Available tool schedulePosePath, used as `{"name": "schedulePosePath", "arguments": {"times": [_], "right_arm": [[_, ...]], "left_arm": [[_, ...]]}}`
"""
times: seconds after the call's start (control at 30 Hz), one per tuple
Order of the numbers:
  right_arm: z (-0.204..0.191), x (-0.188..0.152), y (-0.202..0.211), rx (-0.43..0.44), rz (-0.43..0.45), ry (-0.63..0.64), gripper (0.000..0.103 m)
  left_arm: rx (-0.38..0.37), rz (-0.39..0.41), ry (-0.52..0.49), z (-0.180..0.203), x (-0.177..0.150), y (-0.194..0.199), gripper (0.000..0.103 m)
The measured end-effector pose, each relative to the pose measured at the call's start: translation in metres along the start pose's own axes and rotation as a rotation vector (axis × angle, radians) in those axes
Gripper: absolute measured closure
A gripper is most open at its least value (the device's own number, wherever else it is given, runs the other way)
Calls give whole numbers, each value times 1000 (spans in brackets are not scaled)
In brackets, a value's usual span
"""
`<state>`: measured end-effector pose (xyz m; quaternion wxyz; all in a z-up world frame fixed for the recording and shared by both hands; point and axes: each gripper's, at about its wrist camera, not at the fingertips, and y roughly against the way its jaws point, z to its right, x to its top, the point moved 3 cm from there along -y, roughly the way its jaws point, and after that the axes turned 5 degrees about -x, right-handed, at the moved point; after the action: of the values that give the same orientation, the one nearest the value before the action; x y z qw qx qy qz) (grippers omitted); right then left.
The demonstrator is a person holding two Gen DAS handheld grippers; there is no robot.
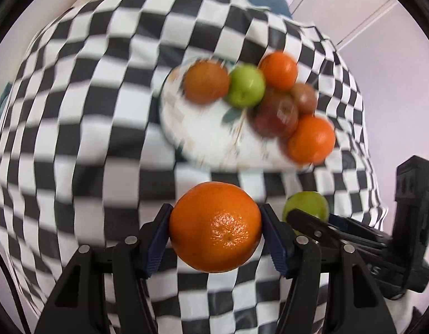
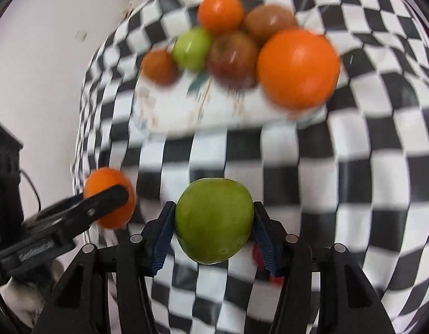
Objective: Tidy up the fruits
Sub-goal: 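Place the tangerine and green apple on the plate and release both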
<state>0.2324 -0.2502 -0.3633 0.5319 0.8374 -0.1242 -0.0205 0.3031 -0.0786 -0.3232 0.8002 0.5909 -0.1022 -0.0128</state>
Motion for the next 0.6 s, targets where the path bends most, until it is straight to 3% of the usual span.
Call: {"name": "schedulePosePath", "arguments": {"times": [0.13,0.3,0.47,0.53,0.6], "right_arm": [[7,37,-11,-2,22,-96,46],[20,70,-16,-13,24,-155,46],[16,87,-32,-5,-1,-229,45],[16,84,-36,15,-4,-267,36],[15,85,-31,34,17,-273,33]], "left_arm": [[37,-5,-36,5,40,-14,42],[20,-67,-26,0,63,-36,42],[-20,-148,57,-12,79,-57,42],[-32,-147,82,-19,80,-56,42],[-48,-137,93,-22,79,-54,22]]}}
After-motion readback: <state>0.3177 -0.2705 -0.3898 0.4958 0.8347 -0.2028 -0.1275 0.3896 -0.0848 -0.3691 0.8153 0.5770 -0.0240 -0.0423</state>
